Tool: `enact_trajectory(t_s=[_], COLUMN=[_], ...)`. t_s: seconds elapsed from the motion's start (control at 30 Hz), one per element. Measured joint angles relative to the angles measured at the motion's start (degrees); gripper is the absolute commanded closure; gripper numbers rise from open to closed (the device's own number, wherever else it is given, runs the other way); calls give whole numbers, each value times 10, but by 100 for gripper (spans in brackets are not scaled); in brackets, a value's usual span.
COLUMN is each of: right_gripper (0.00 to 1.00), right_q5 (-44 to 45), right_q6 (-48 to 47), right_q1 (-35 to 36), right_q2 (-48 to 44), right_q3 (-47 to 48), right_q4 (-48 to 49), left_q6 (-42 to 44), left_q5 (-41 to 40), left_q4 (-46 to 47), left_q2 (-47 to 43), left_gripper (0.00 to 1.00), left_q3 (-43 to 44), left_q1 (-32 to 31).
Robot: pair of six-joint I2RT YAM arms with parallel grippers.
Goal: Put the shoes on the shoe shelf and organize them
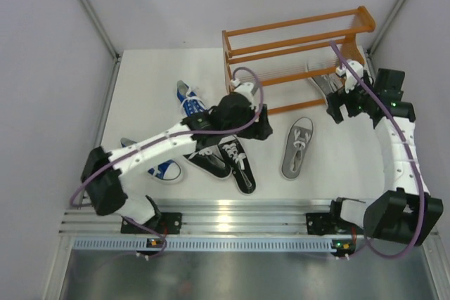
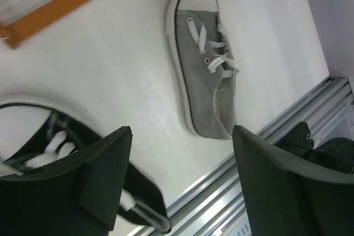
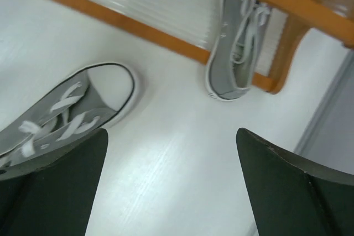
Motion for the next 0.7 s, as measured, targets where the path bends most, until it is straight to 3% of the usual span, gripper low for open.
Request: enact_trajectory(t_s=[0.17,0.27,0.6,0.7], right_gripper=[1,1,1,1], right_q5=[-51,-63,-95,-104], right_q6=[-9,-7,-9,-9], right_q1=[-22,-38,-123,-134], right_q2=[-65,-88,-136,-136], right_q3=[-85,-120,-135,-139], right_q4=[-65,-92,-114,-121], left_q6=[-21,-27,-23,-17], left_q5=[15,21,18,10], left_q4=[52,66,62,61], left_q2=[198,274,335,337], left_gripper=[35,37,40,54], left_q3=[126,154,154,154], left_q1=[-41,-68,-130,-136])
